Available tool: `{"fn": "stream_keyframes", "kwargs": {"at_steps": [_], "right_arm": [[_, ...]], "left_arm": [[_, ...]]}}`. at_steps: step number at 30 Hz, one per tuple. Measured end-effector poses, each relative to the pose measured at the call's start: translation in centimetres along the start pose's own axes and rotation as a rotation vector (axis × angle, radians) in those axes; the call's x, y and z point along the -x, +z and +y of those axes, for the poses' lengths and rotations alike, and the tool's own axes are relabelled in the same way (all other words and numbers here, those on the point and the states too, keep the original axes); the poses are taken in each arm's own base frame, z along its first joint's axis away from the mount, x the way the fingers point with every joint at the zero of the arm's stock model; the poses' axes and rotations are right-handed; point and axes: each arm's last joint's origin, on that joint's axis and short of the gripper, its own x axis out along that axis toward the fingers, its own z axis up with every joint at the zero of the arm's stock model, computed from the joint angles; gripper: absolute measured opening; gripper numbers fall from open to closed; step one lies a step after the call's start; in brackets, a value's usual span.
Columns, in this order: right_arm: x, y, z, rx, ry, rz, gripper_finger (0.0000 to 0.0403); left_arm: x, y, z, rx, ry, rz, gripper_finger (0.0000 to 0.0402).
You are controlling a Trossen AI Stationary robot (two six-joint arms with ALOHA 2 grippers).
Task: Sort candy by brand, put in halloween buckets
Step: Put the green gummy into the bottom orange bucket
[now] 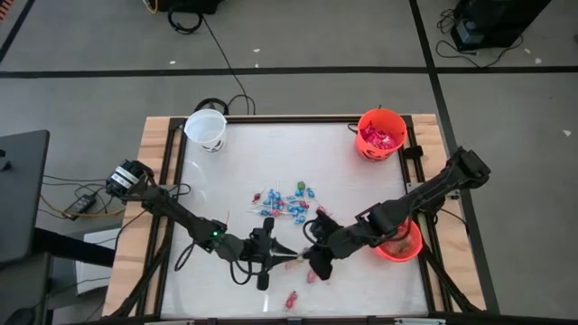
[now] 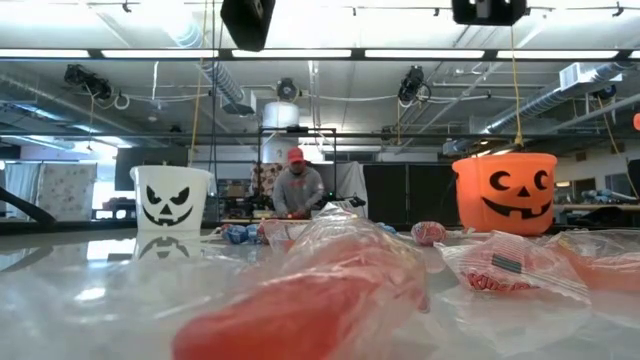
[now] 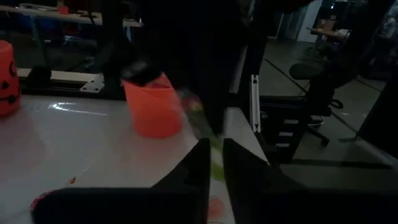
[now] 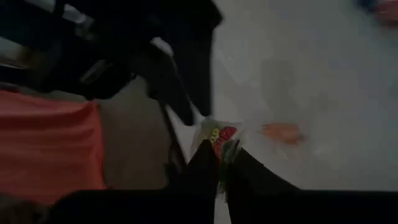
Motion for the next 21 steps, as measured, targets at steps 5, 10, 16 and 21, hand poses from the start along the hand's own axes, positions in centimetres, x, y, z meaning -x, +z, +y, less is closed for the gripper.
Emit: {"fn": "stream_keyframes", "kwargs": {"at_steps": [5,10,16,21], "right_arm": [[3.5,0.0,-1.4,-0.031,-0.165,0.012,0.0018],[8.1,-1.7,-3.3,-0.058,-0.367,0.166,0.0018],[12.6,-4.4,-5.3,-0.085,-0.618,0.392,0.0016],[13.6,-6.2,-6.2,-0.057,-0.735,0.523,0.0016]], "left_arm": [[0.1,-1.1,0.2,0.056,0.026,0.110,0.0113],[0.2,-2.5,0.8,0.086,0.046,0.241,0.0166],[-0.2,-3.8,1.5,0.120,0.092,0.316,0.0192],[-1.1,-4.9,1.7,0.158,0.098,0.303,0.0193]]}}
